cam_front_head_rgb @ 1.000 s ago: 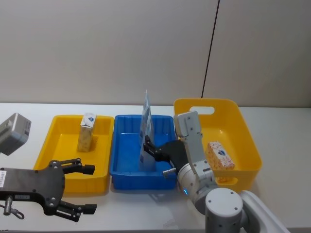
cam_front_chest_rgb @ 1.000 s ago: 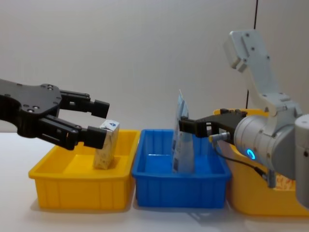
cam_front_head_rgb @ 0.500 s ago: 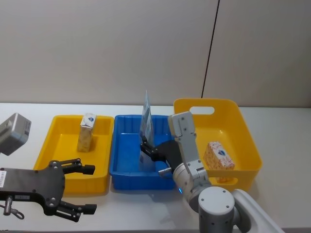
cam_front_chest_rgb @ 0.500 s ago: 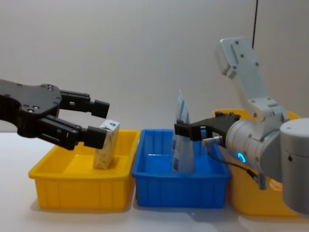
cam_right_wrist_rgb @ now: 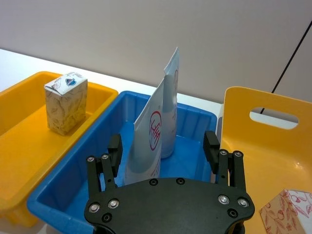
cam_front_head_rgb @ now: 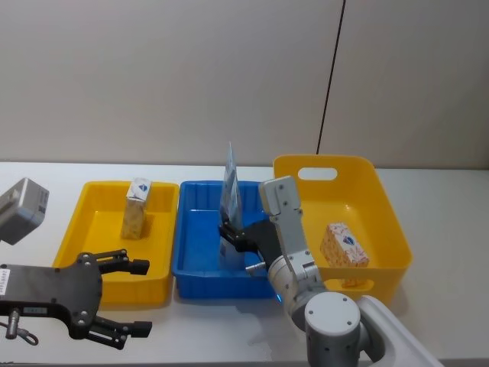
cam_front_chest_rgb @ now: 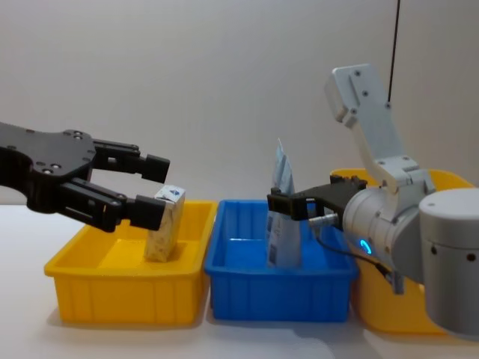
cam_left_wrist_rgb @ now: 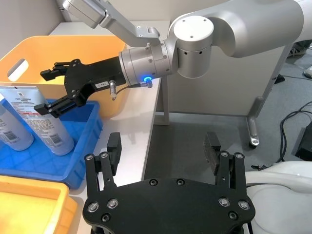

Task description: Bimanual collaborative sorting of washing and personal care products

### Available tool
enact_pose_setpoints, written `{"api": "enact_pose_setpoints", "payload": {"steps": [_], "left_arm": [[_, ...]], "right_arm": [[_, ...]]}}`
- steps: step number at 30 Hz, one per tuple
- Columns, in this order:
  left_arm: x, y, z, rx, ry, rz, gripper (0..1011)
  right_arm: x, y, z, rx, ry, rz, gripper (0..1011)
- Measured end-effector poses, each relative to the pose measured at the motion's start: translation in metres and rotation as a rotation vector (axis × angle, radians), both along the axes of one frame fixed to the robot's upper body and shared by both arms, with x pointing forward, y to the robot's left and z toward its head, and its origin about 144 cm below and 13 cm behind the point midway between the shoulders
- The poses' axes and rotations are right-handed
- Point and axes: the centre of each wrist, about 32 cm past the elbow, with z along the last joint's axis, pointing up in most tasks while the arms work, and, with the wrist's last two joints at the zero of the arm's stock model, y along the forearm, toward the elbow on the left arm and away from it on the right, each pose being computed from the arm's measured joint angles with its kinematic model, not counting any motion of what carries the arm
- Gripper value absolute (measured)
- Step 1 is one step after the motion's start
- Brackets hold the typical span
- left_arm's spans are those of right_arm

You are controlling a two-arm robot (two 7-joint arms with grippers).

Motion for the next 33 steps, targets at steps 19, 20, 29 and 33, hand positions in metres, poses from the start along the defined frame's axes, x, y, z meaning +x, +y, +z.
{"api": "enact_pose_setpoints", "payload": {"steps": [19, 20, 29, 33], "left_arm": [[0.0, 0.0, 0.0, 0.0, 0.0, 0.0, 1001], [0.0, 0.0, 0.0, 0.0, 0.0, 0.0, 1001], [0.0, 0.0, 0.0, 0.0, 0.0, 0.0, 1001], [0.0, 0.0, 0.0, 0.0, 0.0, 0.0, 1001]], "right_arm": [[0.011, 0.005, -0.002, -0.013, -0.016, 0.004, 871], [0.011, 0.005, -0.002, -0.015, -0.016, 0.005, 835], [0.013, 0.005, -0.001, -0.027, -0.013, 0.013, 563], [0.013, 0.004, -0.001, -0.029, -0.009, 0.015, 441]]}}
